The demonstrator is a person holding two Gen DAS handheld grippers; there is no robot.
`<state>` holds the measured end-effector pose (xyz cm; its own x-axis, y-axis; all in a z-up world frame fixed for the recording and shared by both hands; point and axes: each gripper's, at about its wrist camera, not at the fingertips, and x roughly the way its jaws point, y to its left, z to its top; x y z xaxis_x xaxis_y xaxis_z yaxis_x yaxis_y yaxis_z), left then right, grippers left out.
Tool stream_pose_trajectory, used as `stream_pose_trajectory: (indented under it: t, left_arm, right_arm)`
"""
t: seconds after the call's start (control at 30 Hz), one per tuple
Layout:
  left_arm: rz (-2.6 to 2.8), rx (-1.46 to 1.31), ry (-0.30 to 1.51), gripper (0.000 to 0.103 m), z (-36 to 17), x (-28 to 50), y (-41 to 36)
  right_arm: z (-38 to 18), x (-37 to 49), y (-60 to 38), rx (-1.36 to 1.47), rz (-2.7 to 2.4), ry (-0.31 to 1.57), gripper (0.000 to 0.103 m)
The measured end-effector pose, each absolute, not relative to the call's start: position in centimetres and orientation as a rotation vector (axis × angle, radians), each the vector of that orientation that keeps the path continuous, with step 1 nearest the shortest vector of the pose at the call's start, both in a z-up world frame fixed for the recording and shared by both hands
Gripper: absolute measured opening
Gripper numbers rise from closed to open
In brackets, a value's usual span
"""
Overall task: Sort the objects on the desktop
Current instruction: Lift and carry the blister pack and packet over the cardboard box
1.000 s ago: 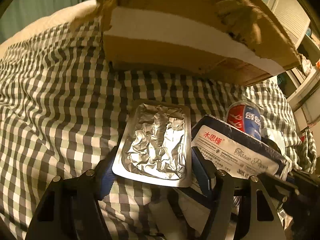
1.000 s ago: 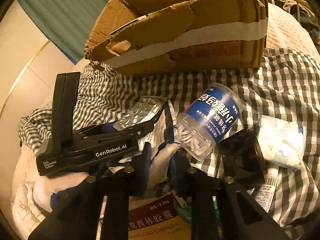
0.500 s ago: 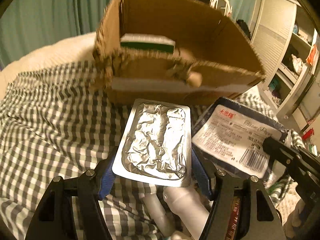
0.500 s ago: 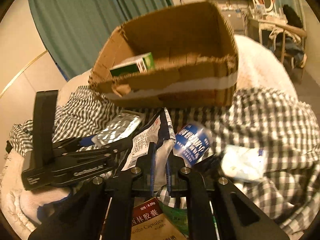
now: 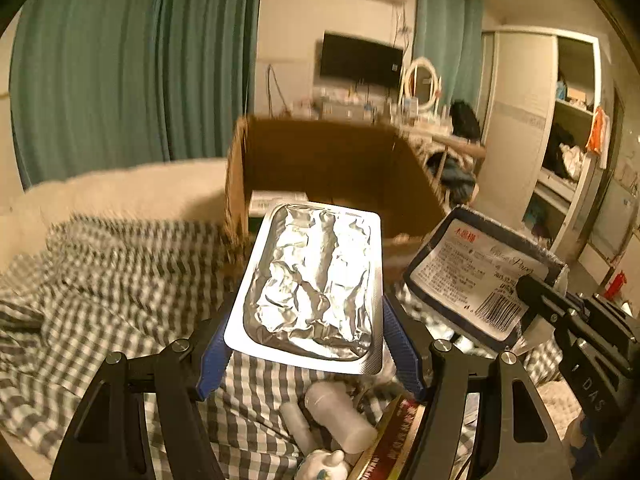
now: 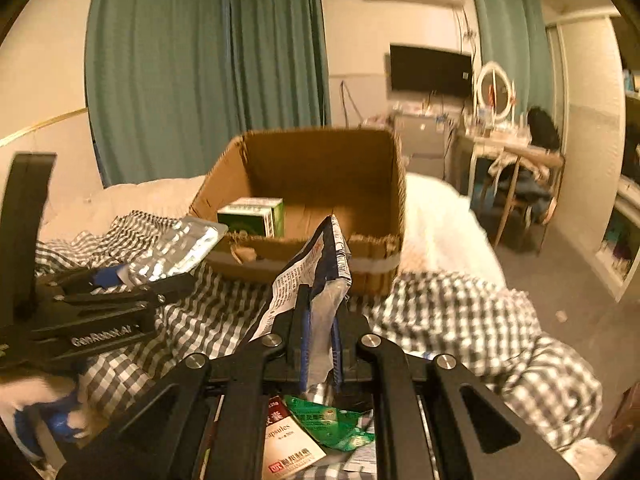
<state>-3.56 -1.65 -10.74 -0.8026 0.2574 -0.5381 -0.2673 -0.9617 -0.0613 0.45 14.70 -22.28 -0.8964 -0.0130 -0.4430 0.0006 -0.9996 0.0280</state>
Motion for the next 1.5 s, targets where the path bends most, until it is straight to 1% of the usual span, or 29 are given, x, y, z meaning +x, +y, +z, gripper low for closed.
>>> stream_pose_trajectory:
  t: [0.23, 0.37, 0.7, 1.0, 1.23, 1.5]
  left_arm:
    - [2.8, -0.616, 0.03, 0.07, -6.9, -0.7, -2.0]
    - [2.807, -0.551, 0.021, 0.07, -5.2, 0.5, -2.2]
    - [2.839, -0.439, -0.022, 0.07, -2.0, 1.3, -3.9]
    - [2.876, -0.346, -0.008, 0.07, 0.6, 1.6, -3.7]
    - [2.877, -0.32, 0.004, 0.07, 2.3, 0.1, -3.1]
    - [2.862, -0.335, 0.021, 0.07, 2.6, -2.3, -2.0]
  right_arm:
    - [-19.1, 3.5, 14.9, 0.554, -3.066, -0.046, 0.008]
    - [-17.7, 4.2, 16.2, 0.514, -3.034, -0.149, 0.008]
    - [-14.0, 5.4, 17.6, 0.399, -2.995, -0.244, 0.008]
    - [-11.4, 6.1, 17.2, 0.278, -2.988, -0.227, 0.008]
    - [-9.0, 6.1, 16.8, 0.197, -2.993, -0.205, 0.008]
    - [-7.3, 4.7, 16.9, 0.126, -2.999, -0.183, 0.008]
